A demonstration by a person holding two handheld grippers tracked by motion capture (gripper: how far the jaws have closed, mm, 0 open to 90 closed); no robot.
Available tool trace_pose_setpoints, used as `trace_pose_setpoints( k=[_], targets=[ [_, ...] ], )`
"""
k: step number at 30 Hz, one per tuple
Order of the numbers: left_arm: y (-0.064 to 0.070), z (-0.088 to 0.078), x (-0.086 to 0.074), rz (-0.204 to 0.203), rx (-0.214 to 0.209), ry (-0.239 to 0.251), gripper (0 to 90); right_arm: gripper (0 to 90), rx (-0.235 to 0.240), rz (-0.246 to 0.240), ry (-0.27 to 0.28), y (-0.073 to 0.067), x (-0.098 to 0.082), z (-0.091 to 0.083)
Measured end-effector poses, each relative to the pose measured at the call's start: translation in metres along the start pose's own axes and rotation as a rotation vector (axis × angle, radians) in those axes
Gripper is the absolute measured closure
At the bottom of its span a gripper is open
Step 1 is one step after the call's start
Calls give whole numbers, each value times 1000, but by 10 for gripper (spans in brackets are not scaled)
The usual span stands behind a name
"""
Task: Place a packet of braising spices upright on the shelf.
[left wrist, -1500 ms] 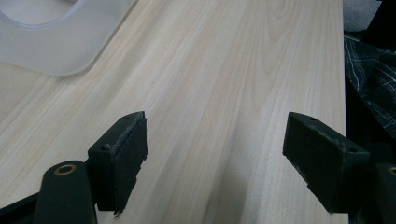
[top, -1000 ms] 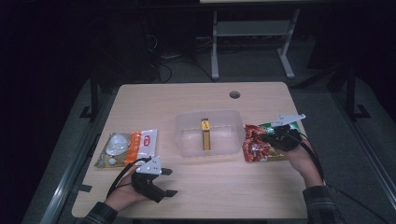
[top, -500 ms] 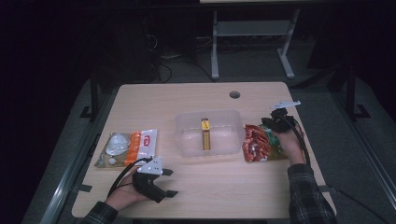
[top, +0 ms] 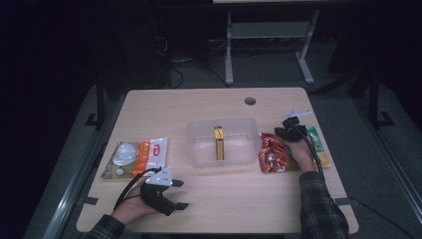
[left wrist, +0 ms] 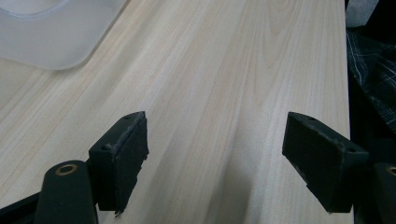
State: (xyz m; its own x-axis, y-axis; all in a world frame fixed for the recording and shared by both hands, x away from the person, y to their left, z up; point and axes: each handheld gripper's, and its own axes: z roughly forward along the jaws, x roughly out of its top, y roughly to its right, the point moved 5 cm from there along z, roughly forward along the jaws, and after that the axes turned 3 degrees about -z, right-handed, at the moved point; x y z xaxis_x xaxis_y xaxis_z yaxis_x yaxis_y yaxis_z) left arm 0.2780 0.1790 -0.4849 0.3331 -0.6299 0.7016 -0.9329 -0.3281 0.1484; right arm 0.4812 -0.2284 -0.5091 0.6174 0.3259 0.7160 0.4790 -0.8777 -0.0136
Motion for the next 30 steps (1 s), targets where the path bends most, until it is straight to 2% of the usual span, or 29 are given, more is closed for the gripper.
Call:
trace_pose_setpoints(
  k=[9,17,22,27,30],
  targets=[
    [1,-1,0,0,2,-1,218,900,-6,-23,-20,-4,-2,-4],
    [2,-1,1,1,0,3,218,900,-9,-90,-45,-11,-8,-12],
    [2,-1,1,3,0,3,219,900,11,-116,-64,-21,-13,-18],
    [2,-1,1,-3,1,10,219,900,22,-162,-89,-31,-20,-27],
    [2,-1,1,8,-2,4,218,900,33,-186,-97,-38,-25,-34]
  ],
)
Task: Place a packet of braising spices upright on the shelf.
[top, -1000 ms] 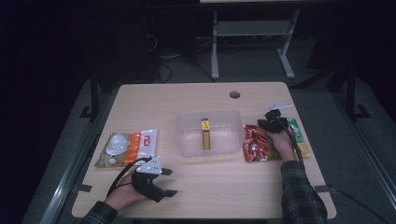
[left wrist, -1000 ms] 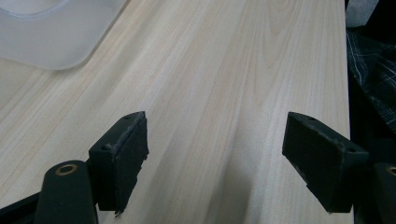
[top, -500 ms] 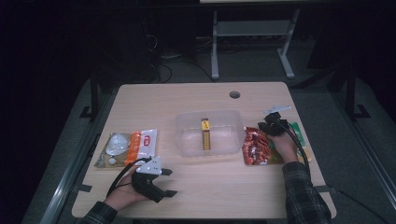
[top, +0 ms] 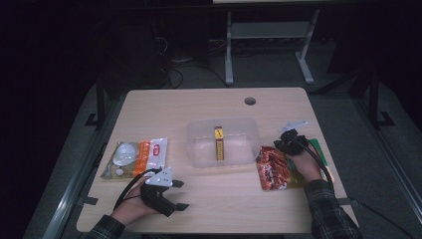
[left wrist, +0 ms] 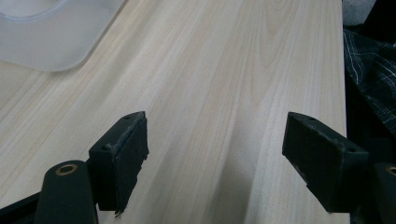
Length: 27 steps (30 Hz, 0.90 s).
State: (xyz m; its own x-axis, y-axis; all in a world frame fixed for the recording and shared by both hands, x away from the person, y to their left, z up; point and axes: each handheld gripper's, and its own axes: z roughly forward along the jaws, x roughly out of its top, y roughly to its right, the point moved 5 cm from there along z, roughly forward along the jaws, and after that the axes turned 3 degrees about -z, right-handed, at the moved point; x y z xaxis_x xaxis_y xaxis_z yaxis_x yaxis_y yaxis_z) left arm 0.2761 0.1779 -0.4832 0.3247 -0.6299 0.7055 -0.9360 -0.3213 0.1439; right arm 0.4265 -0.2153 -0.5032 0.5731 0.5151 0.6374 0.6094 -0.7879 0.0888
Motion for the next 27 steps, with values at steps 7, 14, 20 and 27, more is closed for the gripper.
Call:
trace_pose_setpoints(
  k=[7,14,20,27],
  targets=[
    [1,0,0,0,-3,-4,219,899,42,-25,-5,-14,-11,-13],
    [1,1,0,6,-6,-7,218,900,63,-58,-12,-25,-19,-20],
    [1,1,0,1,-8,-3,218,900,67,-69,-16,-31,-21,-23],
    [4,3,1,-7,-12,1,219,900,97,-103,-18,-45,-32,-35]
  ],
)
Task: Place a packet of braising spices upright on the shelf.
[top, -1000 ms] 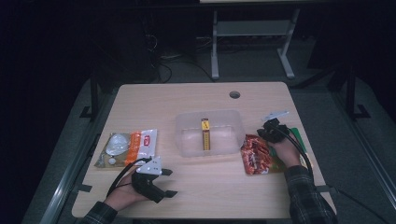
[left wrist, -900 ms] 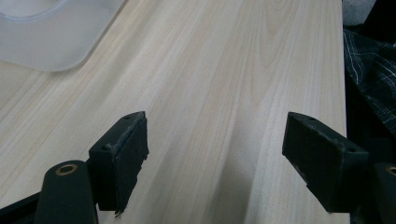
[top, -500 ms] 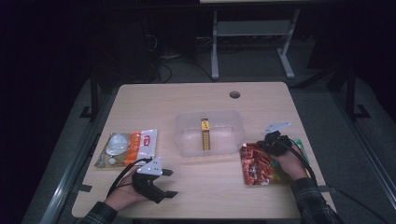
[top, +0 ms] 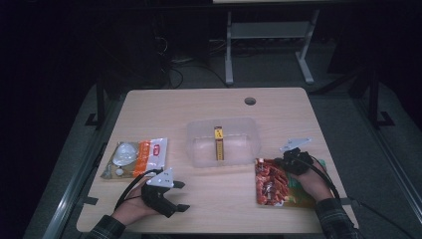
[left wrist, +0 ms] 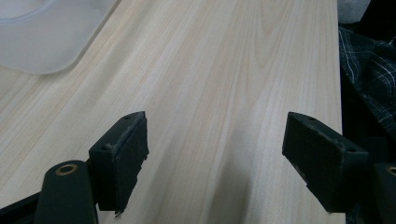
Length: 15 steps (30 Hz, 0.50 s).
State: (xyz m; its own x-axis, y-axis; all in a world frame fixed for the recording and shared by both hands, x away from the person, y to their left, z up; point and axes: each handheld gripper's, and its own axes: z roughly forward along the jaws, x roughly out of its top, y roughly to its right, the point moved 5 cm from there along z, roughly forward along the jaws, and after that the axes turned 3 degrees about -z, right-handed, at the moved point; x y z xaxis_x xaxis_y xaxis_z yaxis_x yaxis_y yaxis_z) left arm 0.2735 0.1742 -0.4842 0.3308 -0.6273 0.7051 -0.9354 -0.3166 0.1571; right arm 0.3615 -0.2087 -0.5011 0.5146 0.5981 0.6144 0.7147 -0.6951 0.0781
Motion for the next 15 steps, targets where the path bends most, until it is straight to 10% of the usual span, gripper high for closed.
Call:
trace_pose_setpoints(
  k=[8,15],
  targets=[
    [-1,0,0,8,0,-9,218,900,21,-40,3,-16,-3,-6],
    [-3,-3,0,7,10,-5,218,900,7,30,38,-13,-8,-26]
  ],
)
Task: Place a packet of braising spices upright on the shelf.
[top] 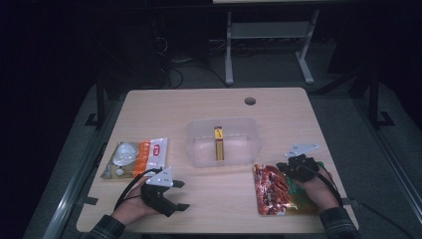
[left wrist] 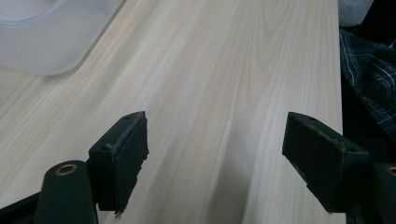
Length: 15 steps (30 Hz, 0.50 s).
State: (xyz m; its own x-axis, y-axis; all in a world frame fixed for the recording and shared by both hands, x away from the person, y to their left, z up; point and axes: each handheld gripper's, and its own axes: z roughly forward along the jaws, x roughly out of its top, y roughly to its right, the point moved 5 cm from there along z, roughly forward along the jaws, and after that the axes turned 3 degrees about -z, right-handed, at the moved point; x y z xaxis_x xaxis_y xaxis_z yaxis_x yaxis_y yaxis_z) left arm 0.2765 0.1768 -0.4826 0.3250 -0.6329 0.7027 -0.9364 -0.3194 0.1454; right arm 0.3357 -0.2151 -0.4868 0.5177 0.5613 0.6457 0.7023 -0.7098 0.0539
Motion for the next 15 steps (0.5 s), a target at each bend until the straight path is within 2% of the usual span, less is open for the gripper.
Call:
trace_pose_setpoints(
  k=[3,6,10,12,15],
  targets=[
    [0,2,2,7,4,14,218,899,-23,28,1,3,-10,-9],
    [-1,3,6,7,-6,8,218,900,-55,62,10,8,-19,-19],
    [-2,10,14,15,-34,25,218,900,-95,105,5,15,-34,-30],
    [-3,13,16,35,-42,11,218,900,-113,126,-2,17,-41,-36],
    [-3,17,22,44,-57,17,218,900,-138,158,-9,19,-52,-43]
  ],
)
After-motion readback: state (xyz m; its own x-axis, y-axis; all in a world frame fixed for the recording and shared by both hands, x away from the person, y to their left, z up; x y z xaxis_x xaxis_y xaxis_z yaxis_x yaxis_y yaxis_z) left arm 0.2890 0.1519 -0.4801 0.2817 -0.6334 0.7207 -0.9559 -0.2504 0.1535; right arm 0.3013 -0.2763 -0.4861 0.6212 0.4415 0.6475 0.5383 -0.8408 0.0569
